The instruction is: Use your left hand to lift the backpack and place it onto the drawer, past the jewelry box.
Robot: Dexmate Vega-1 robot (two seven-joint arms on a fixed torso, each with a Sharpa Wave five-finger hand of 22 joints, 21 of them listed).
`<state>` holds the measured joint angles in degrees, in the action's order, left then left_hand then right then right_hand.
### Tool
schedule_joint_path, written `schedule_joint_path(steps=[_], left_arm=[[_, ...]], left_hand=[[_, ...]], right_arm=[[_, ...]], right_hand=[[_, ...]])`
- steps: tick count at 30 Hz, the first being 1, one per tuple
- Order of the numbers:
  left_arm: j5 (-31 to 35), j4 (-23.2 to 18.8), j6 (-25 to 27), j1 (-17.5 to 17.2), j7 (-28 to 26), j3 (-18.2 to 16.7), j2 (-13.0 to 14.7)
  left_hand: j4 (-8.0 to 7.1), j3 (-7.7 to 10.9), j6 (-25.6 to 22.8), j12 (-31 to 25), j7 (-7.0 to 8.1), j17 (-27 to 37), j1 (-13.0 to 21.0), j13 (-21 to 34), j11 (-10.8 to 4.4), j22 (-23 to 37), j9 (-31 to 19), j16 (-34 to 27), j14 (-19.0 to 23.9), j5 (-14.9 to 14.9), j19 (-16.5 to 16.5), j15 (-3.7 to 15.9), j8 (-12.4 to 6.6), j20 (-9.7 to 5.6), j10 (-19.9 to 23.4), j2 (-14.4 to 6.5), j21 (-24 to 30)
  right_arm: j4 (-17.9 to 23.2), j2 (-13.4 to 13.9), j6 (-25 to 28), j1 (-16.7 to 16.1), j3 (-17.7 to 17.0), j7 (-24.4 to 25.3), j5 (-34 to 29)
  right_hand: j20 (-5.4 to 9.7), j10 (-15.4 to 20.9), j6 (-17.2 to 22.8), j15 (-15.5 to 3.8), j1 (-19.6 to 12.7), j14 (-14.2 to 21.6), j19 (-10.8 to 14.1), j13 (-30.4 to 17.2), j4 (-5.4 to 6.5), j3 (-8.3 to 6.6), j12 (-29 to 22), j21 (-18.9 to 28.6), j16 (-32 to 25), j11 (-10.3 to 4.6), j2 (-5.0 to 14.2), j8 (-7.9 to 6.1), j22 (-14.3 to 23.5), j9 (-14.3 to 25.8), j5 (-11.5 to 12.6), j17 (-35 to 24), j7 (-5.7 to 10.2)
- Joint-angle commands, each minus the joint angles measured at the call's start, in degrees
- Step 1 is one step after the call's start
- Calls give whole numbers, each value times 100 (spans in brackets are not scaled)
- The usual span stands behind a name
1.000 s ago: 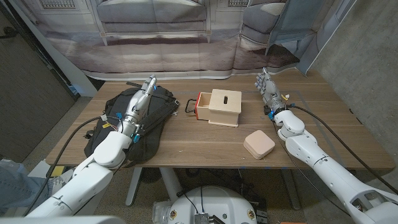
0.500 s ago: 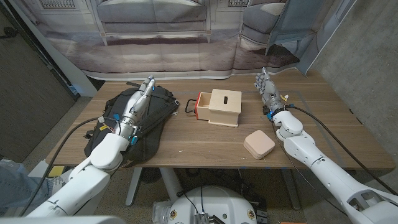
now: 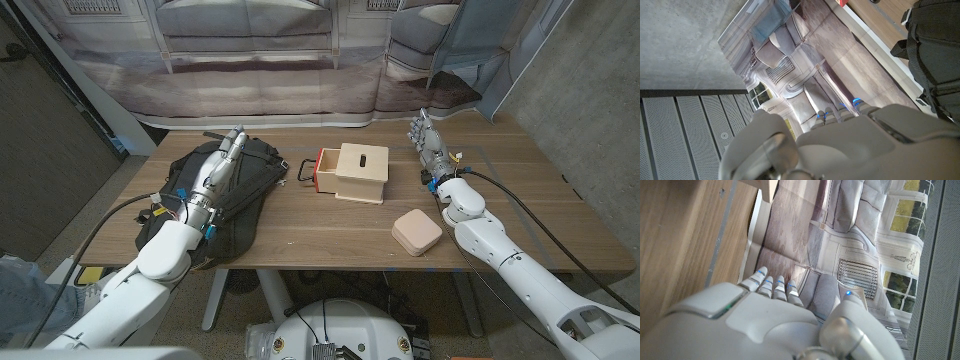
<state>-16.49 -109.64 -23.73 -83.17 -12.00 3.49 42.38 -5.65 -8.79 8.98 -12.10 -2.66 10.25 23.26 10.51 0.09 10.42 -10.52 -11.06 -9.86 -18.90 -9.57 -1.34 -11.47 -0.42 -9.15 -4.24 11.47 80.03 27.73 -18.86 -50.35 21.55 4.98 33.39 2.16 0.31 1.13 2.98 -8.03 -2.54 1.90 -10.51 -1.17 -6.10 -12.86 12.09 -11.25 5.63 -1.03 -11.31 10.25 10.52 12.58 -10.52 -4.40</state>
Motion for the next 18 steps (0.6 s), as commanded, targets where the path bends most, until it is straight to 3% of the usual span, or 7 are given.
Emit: schedule_joint_path(steps=[1, 18], left_arm=[[318, -278, 80, -366, -113, -213, -62], [696, -621, 121, -959, -272, -555, -359]], left_hand=[[10, -51, 1, -16, -7, 15, 51, 12, 1, 12, -23, -3, -237, -58, -824, 36, -44, -2, 17, -8, 38], [14, -71, -15, -13, -9, 16, 70, 12, 20, 12, -24, 1, -222, -58, -821, 30, -37, 2, 43, -19, 35]], right_arm=[[108, 55, 31, -48, 10, -9, -37], [15, 102, 53, 63, 58, -102, -114]], right_hand=[[92, 39, 20, 36, -21, 8, 60, -15, 7, 20, 24, 6, 0, 18, 25, 2, 29, 10, 7, -22, -10], [72, 31, 28, 40, -22, -40, 7, -16, 2, 33, 35, -25, 27, 18, 31, 5, 30, 10, 5, -23, -17]])
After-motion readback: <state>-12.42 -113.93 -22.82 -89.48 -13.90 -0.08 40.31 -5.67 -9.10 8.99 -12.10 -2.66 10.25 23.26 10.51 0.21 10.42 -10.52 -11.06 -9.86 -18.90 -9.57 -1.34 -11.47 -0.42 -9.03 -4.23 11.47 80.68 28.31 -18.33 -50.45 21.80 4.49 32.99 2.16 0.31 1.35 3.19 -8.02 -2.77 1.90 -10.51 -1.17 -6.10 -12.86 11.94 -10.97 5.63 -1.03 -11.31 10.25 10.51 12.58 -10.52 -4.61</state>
